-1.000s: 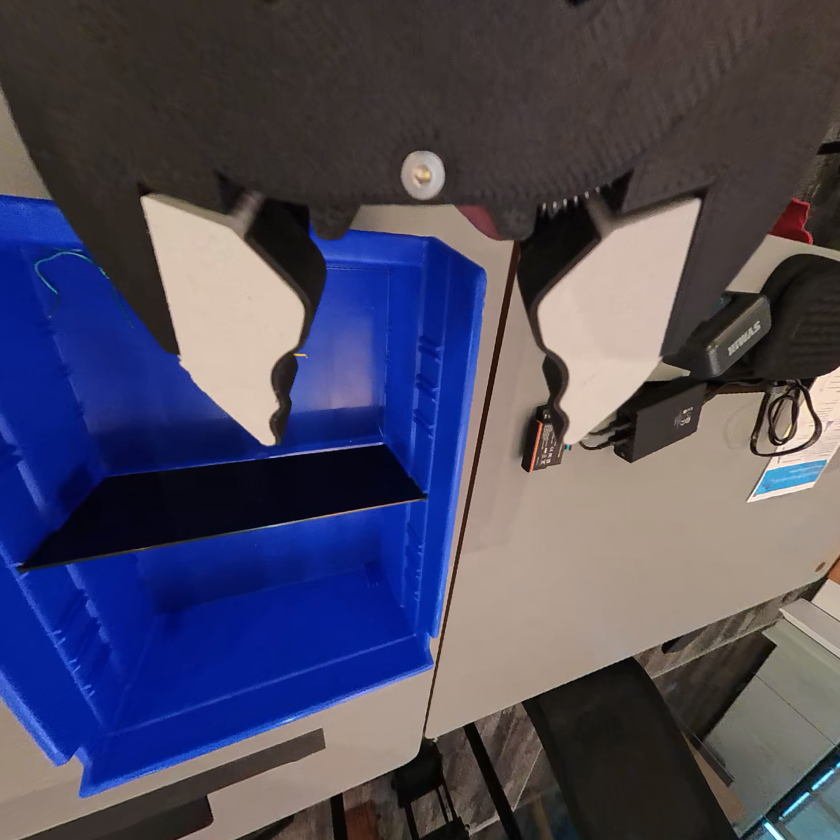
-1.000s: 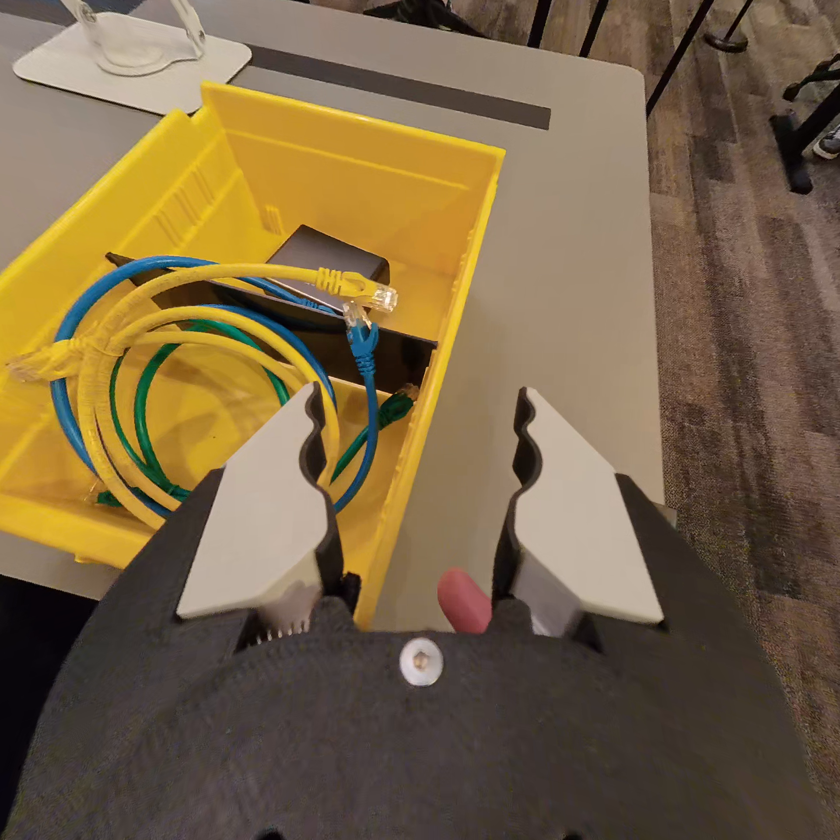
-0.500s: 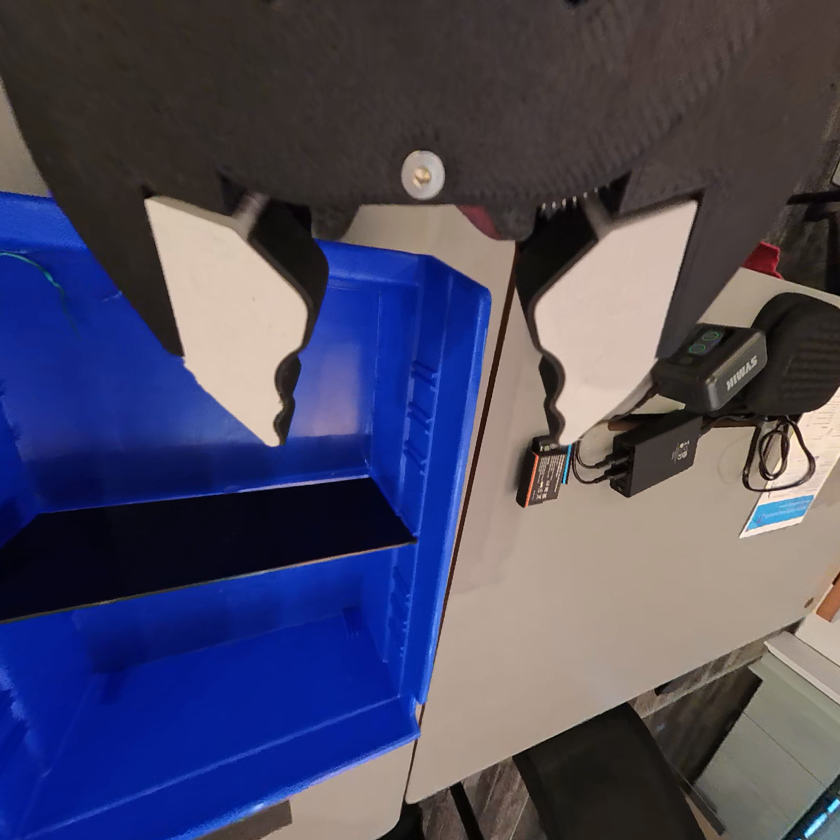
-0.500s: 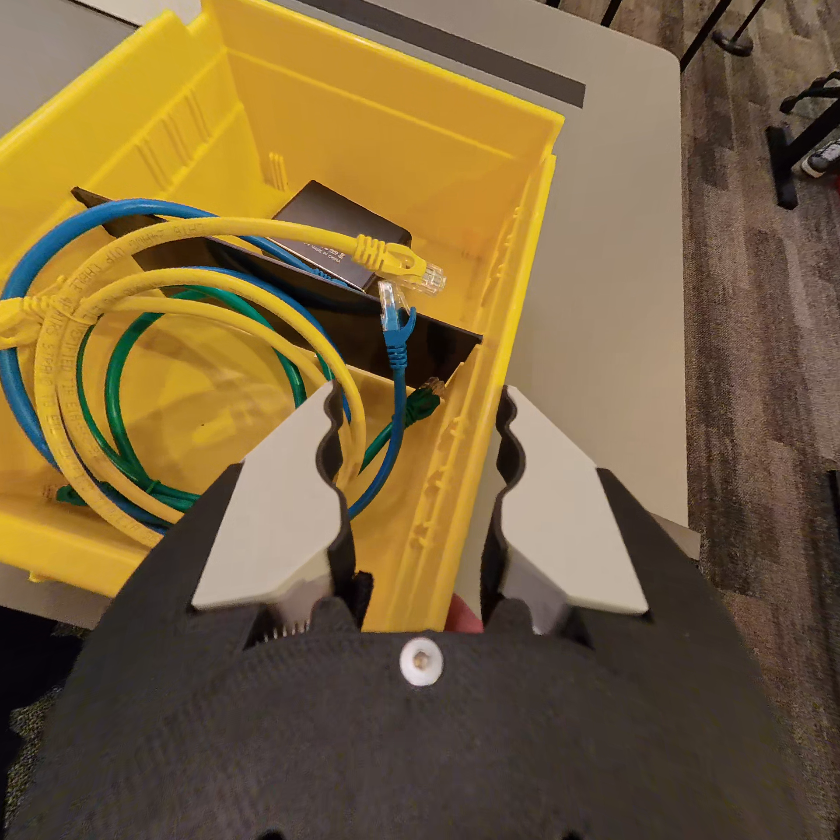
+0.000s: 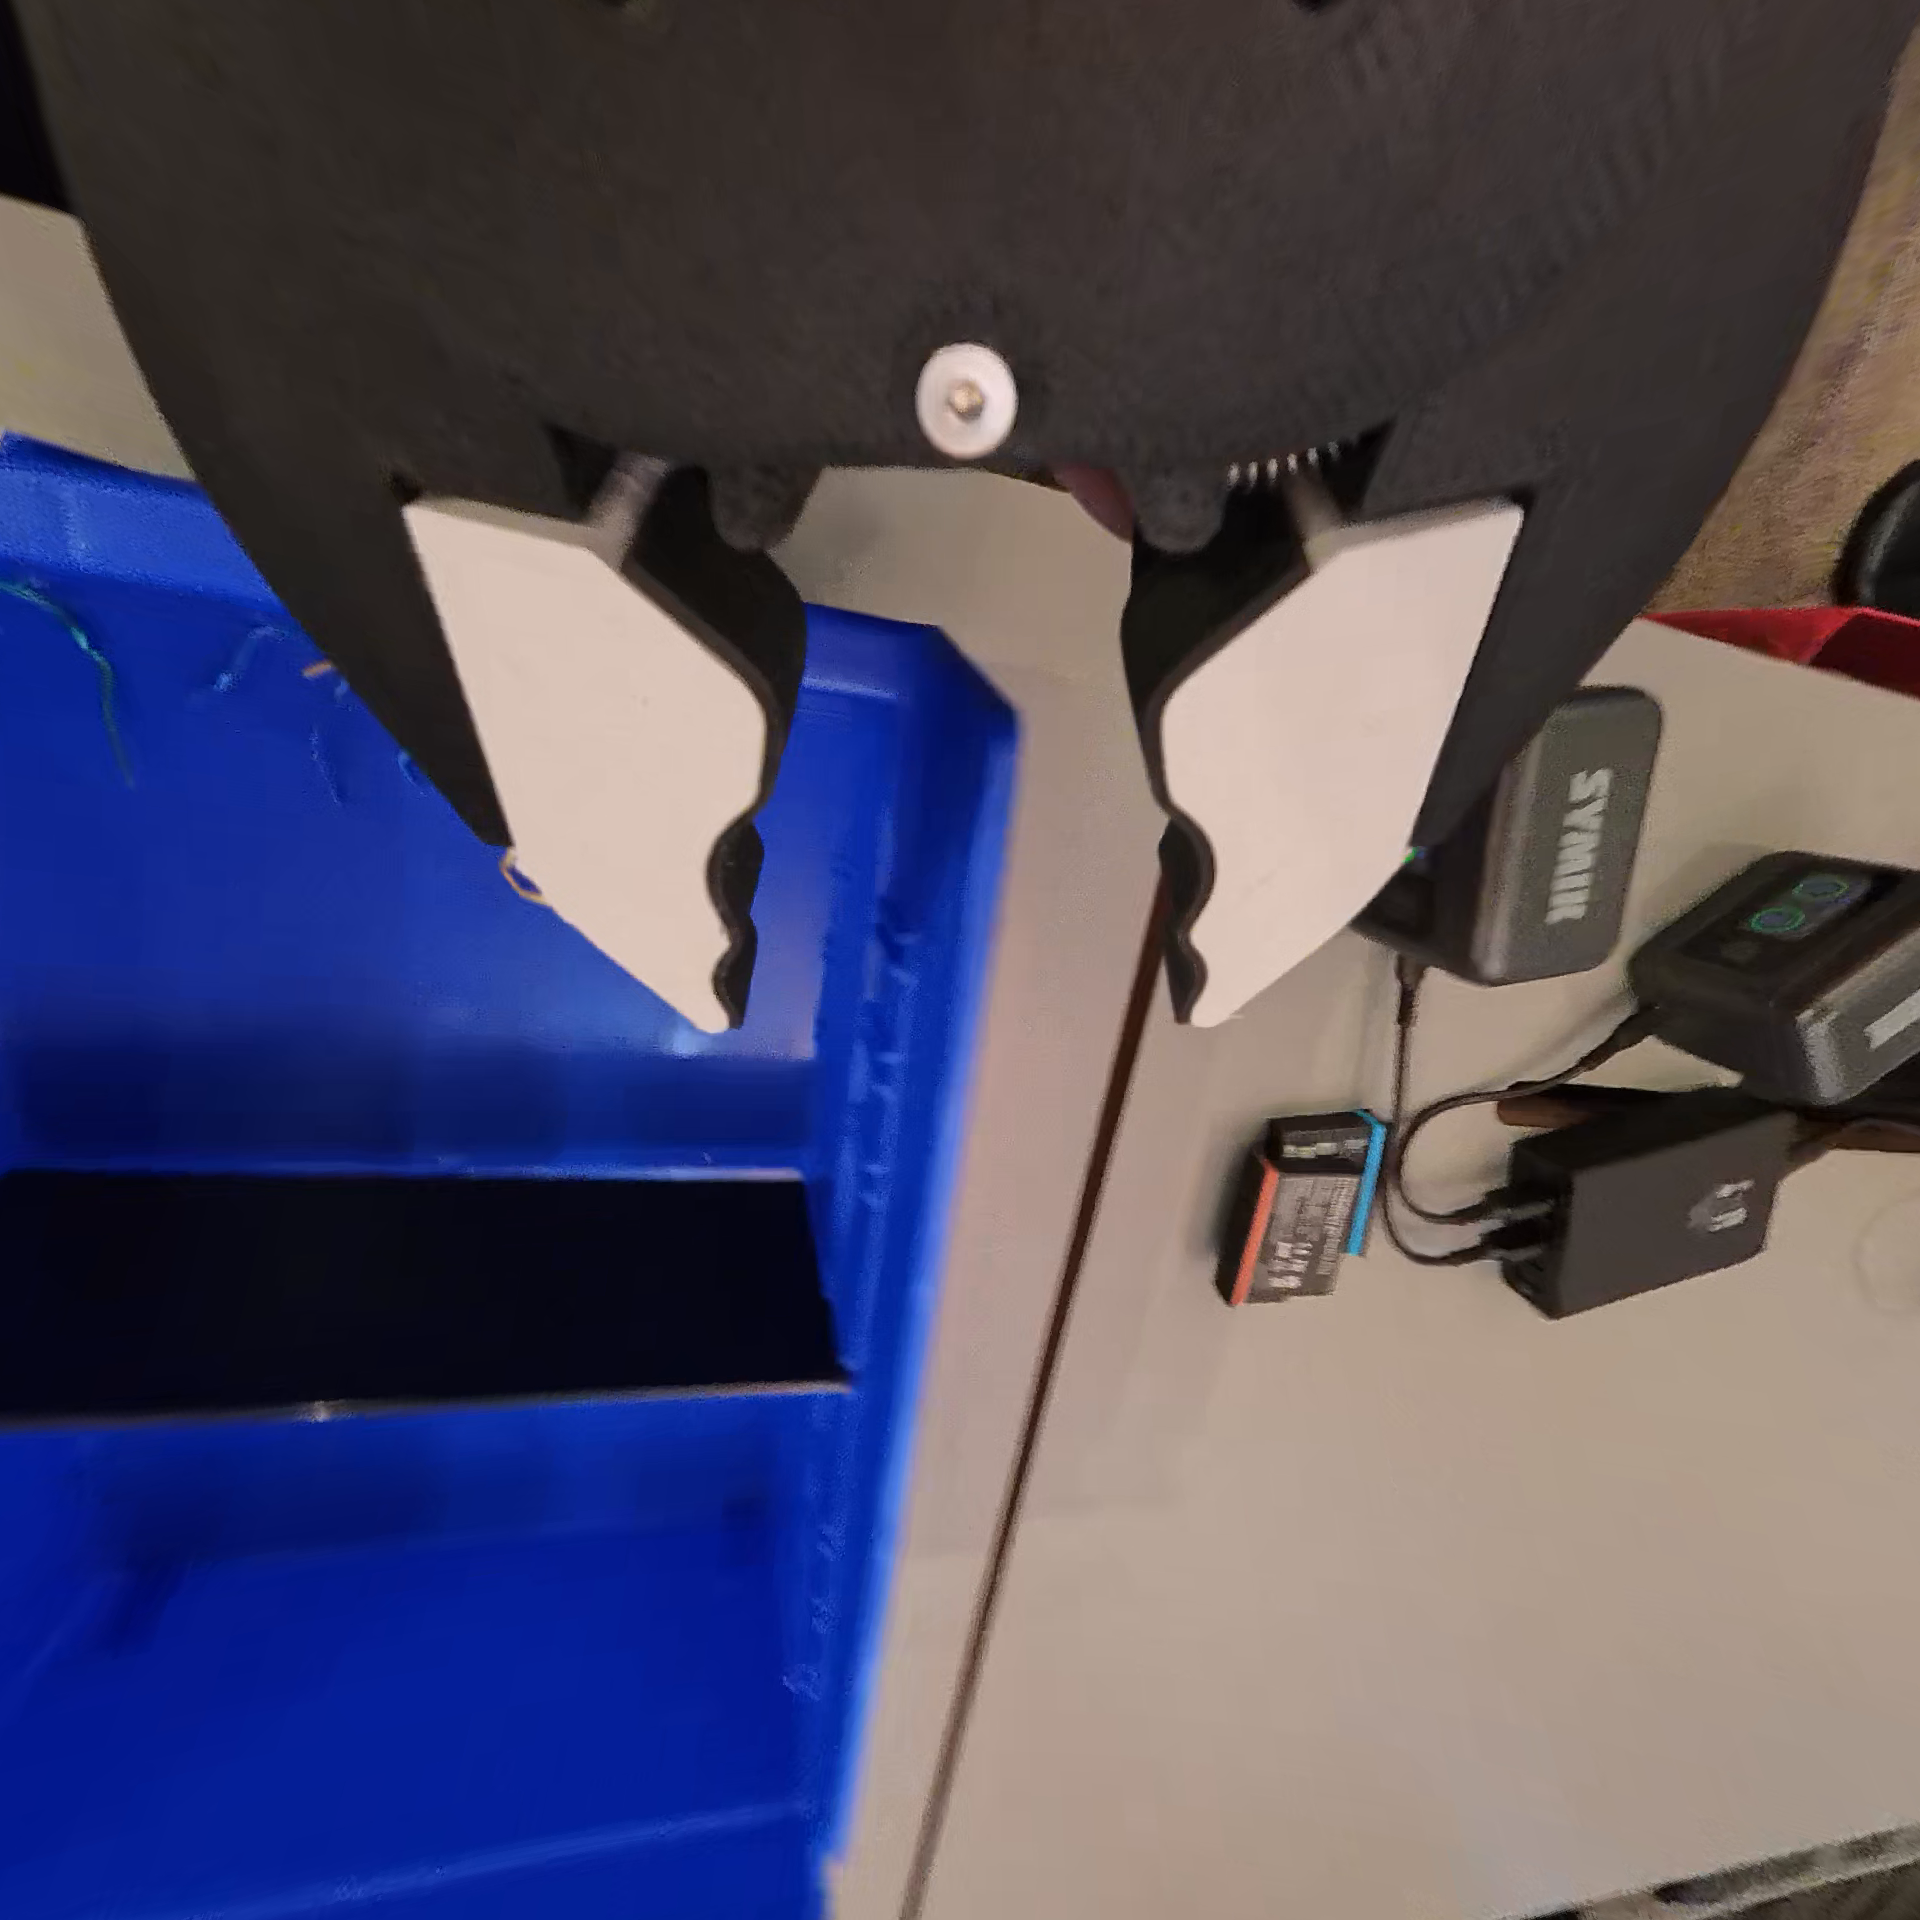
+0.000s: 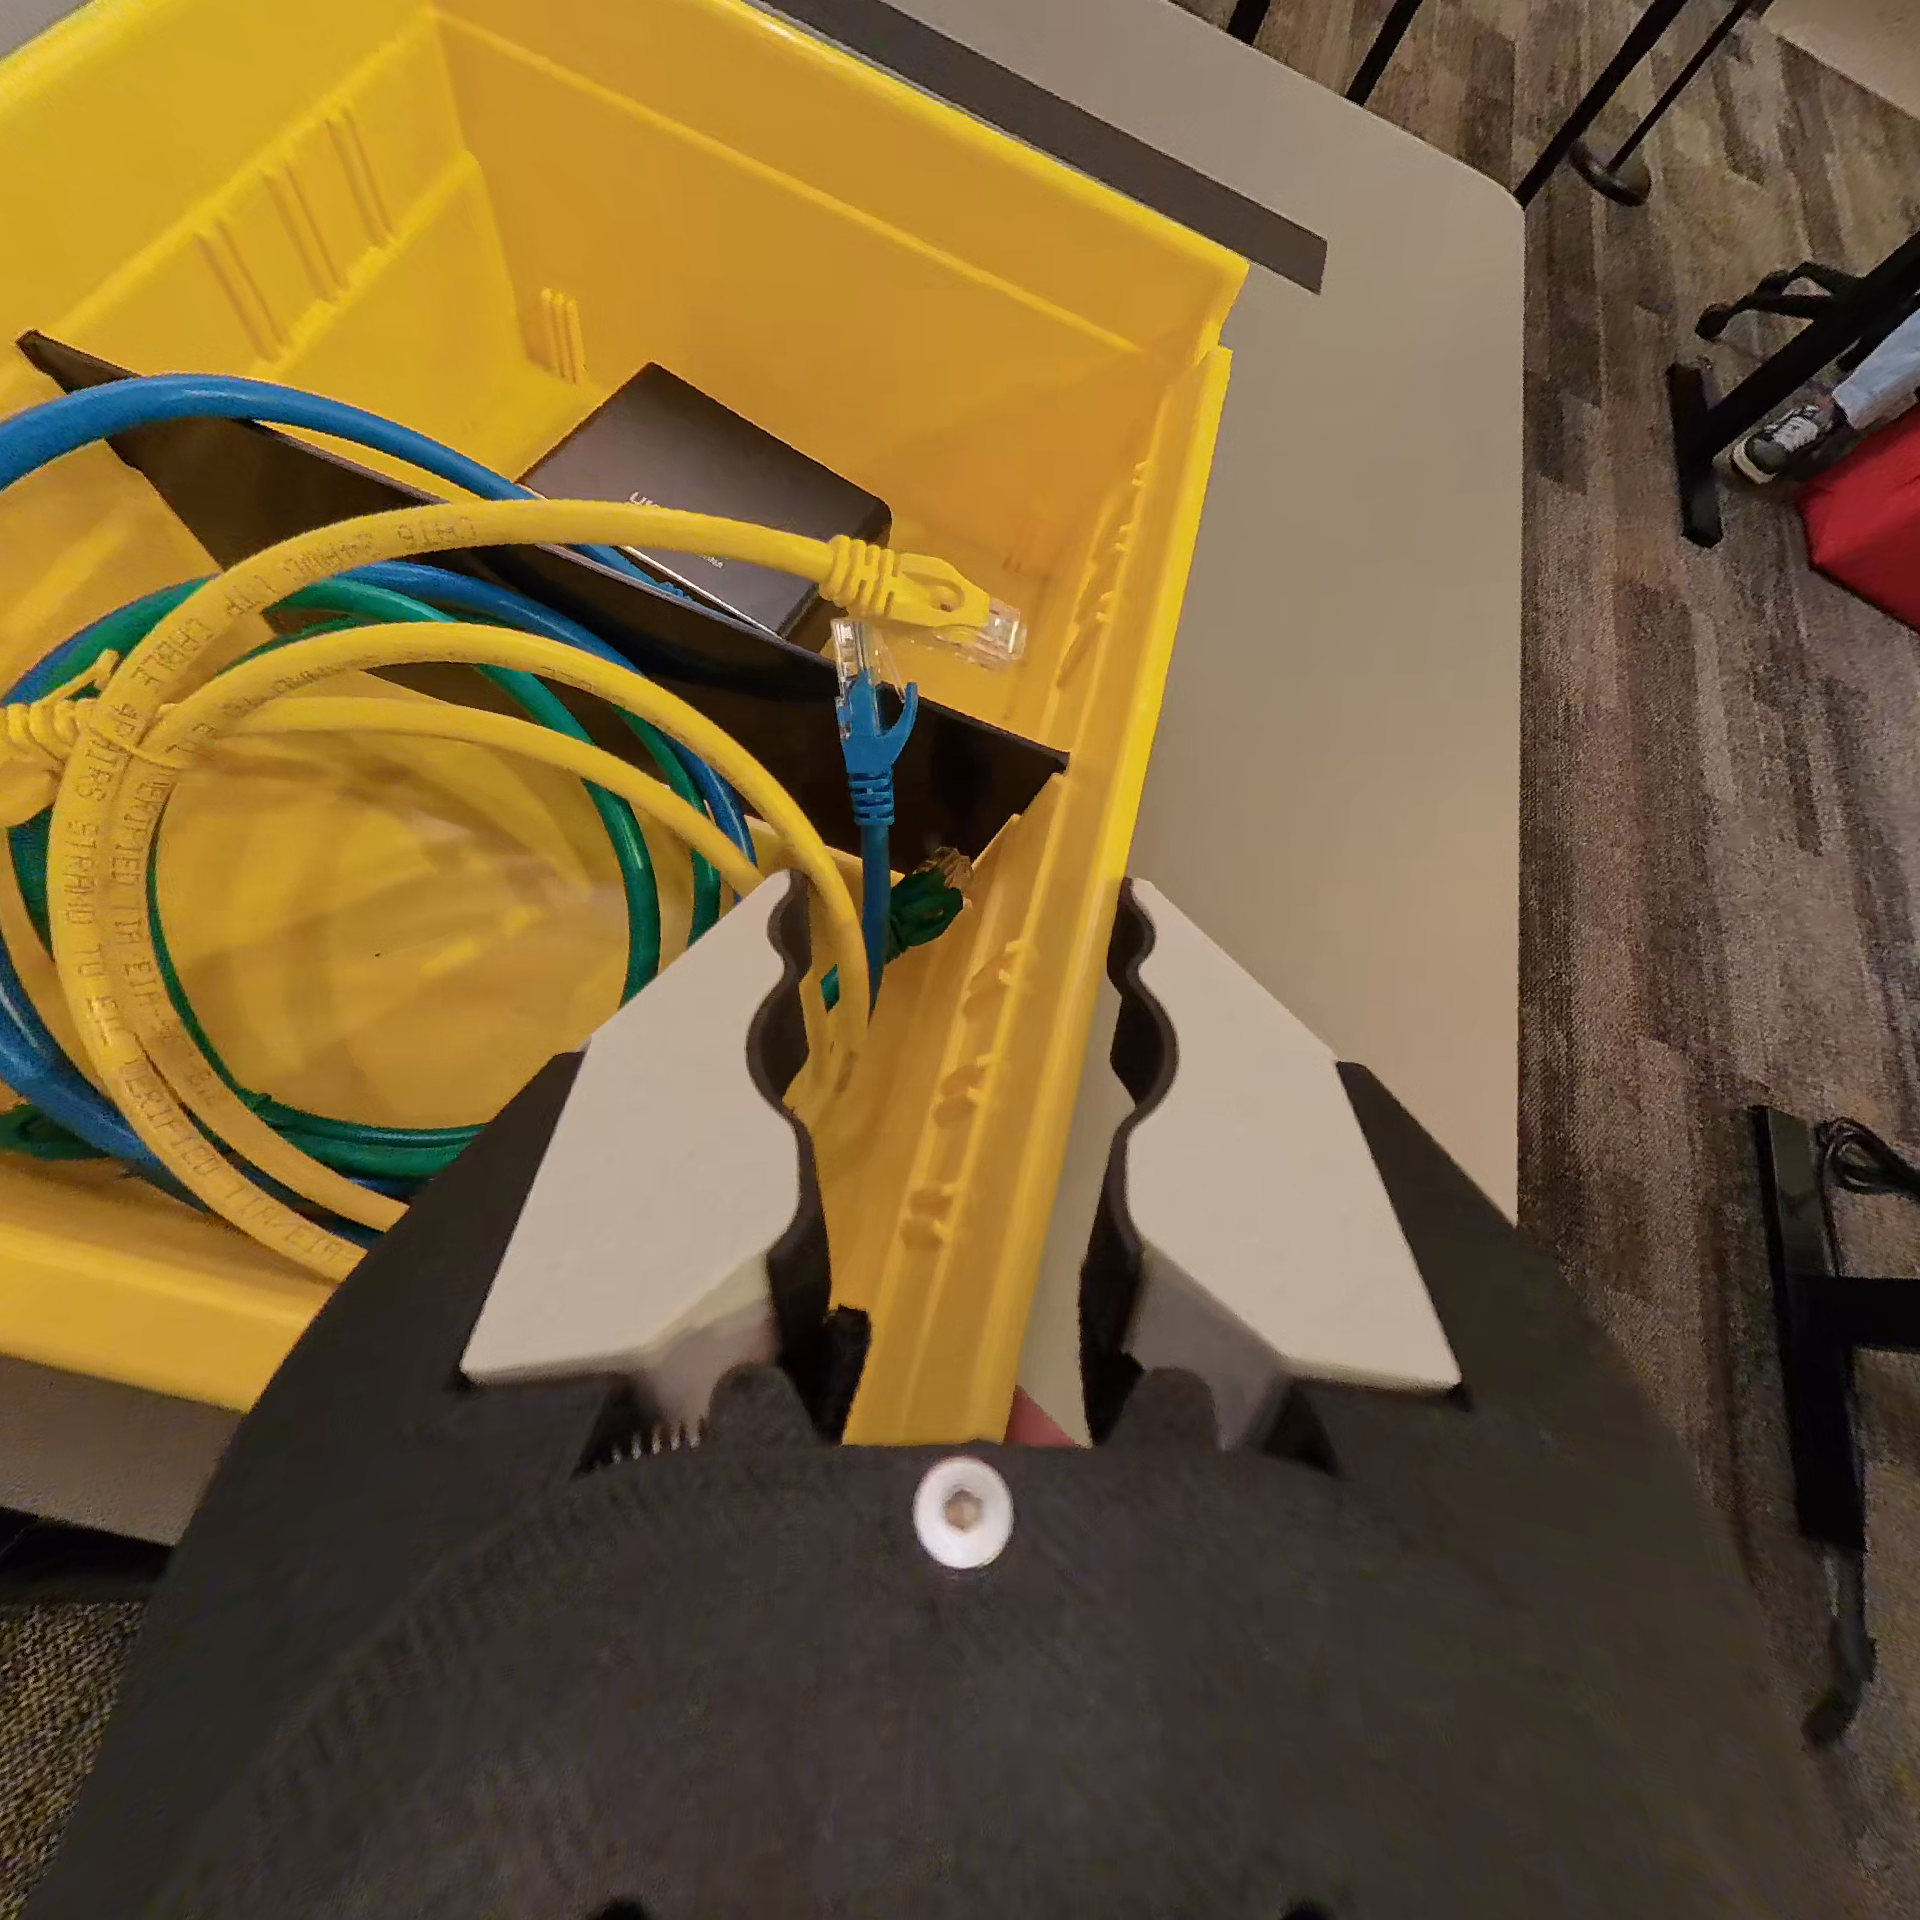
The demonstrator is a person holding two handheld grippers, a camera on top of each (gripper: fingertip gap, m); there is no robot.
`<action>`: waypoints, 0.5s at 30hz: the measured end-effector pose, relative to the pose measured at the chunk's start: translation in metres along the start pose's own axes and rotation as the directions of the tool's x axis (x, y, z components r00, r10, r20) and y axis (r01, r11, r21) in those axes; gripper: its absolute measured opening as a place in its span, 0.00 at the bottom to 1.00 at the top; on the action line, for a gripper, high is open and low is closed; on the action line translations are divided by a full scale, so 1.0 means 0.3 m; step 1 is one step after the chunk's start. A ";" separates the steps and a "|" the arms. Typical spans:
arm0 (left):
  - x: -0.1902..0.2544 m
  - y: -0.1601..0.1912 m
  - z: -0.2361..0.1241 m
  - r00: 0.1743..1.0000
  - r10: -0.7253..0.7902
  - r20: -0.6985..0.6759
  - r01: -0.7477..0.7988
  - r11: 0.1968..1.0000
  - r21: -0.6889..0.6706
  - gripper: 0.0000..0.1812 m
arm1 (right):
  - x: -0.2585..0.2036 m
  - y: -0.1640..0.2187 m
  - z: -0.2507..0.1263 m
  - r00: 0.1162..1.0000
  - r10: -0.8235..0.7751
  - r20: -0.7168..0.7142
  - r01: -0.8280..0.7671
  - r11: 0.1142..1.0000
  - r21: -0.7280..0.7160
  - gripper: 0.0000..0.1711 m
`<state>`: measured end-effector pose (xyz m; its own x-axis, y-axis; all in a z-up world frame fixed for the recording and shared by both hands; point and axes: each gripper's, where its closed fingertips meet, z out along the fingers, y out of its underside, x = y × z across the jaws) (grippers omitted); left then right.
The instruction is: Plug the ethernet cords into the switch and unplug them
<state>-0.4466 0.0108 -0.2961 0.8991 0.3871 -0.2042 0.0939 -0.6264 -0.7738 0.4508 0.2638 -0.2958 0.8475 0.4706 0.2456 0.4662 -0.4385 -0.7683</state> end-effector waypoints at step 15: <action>0.039 0.040 0.085 0.973 -0.075 -0.219 0.066 0.997 -0.046 0.33 | -0.055 -0.041 0.036 0.999 -0.046 -0.008 0.046 0.999 0.012 0.30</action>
<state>-0.4459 0.0249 -0.3231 0.9613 0.2755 -0.0100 0.1727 -0.6301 -0.7571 0.4283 0.2697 -0.2969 0.8272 0.4839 0.2855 0.5017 -0.4073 -0.7632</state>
